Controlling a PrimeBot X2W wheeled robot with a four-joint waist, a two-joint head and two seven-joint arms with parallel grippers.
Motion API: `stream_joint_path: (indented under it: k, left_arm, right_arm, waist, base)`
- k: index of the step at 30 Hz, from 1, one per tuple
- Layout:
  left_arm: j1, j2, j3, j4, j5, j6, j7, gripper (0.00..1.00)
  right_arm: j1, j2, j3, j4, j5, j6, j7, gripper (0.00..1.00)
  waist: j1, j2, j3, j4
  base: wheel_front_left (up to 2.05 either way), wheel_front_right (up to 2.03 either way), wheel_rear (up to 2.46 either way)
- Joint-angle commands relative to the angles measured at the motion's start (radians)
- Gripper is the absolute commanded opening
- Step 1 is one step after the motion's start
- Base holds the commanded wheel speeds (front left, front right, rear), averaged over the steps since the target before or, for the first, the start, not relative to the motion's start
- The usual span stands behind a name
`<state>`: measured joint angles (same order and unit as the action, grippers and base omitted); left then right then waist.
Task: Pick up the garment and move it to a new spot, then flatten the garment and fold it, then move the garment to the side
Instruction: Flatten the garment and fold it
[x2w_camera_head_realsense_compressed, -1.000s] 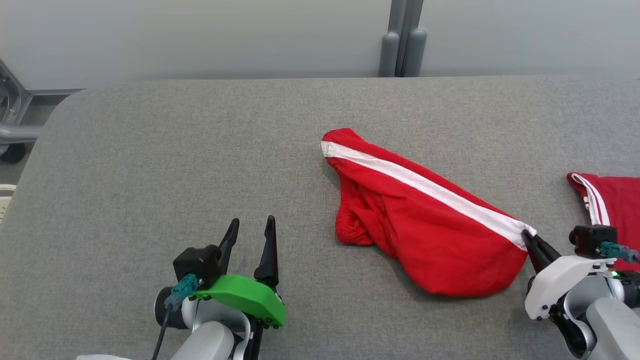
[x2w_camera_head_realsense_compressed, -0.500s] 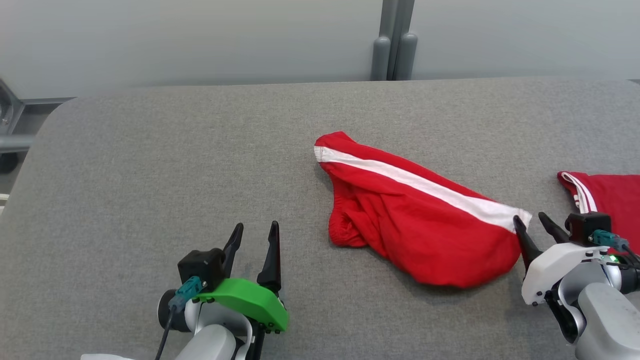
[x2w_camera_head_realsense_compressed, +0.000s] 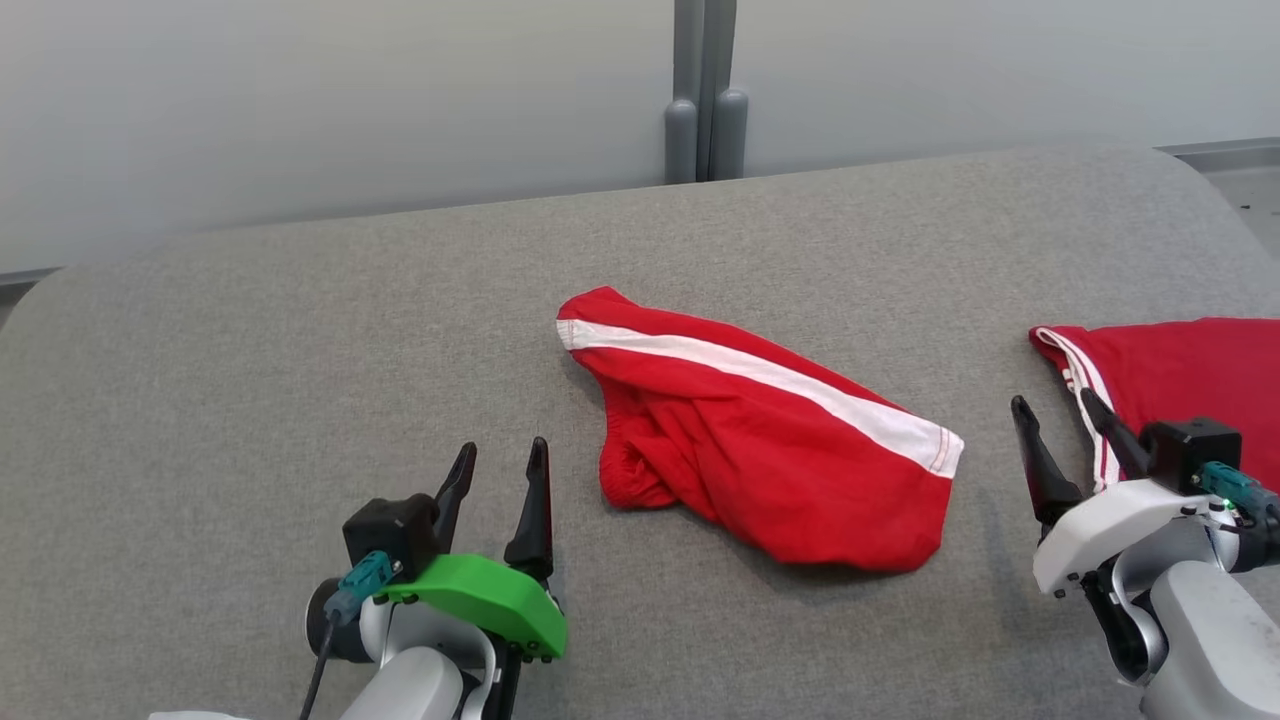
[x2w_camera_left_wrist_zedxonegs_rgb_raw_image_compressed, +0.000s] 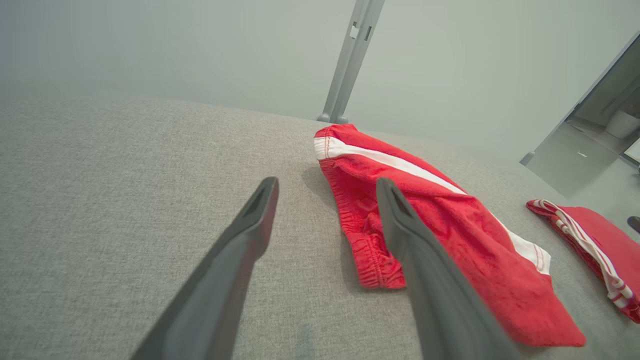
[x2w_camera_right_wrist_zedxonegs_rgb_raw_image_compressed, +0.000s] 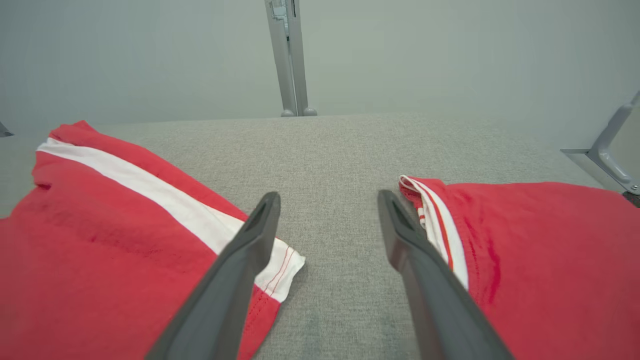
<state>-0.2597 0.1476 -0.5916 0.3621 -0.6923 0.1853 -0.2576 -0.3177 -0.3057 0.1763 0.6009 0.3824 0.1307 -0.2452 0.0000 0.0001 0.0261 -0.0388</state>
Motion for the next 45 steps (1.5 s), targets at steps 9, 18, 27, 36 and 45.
stream_joint_path:
  k: [9,18,27,36,45]
  left_arm:
    - [0.060,0.038,0.038,-0.072,0.035,0.020,-0.007,1.00]
    - [0.160,0.090,0.122,-0.207,0.076,0.047,-0.007,1.00]
    - [0.255,0.107,0.179,-0.280,0.094,0.053,-0.007,1.00]
    - [0.305,0.108,0.238,-0.310,0.118,0.064,-0.008,1.00]
    - [0.319,0.095,0.253,-0.307,0.134,0.053,-0.008,1.00]
  right_arm:
    - [0.123,0.070,-0.106,-0.230,-0.092,0.000,-0.008,1.00]
    - [0.246,0.187,-0.201,-0.479,-0.184,0.000,0.064,1.00]
    - [0.340,0.245,-0.243,-0.616,-0.220,0.000,0.127,1.00]
    - [0.368,0.254,-0.226,-0.660,-0.225,0.000,0.156,1.00]
    - [0.357,0.254,-0.213,-0.658,-0.216,0.000,0.164,1.00]
  waist:
    - [0.0000,-0.0001,-0.046,-0.028]
    - [0.0000,-0.0001,-0.062,-0.024]
    - [0.0000,-0.0001,-0.077,-0.005]
    - [0.0000,-0.0001,-0.084,-0.007]
    - [0.0000,-0.0001,-0.082,-0.003]
  base:
    - [0.00,0.00,0.00]
    - [0.00,0.00,0.00]
    - [0.00,0.00,0.00]
    - [0.00,0.00,0.00]
    - [0.00,0.00,0.00]
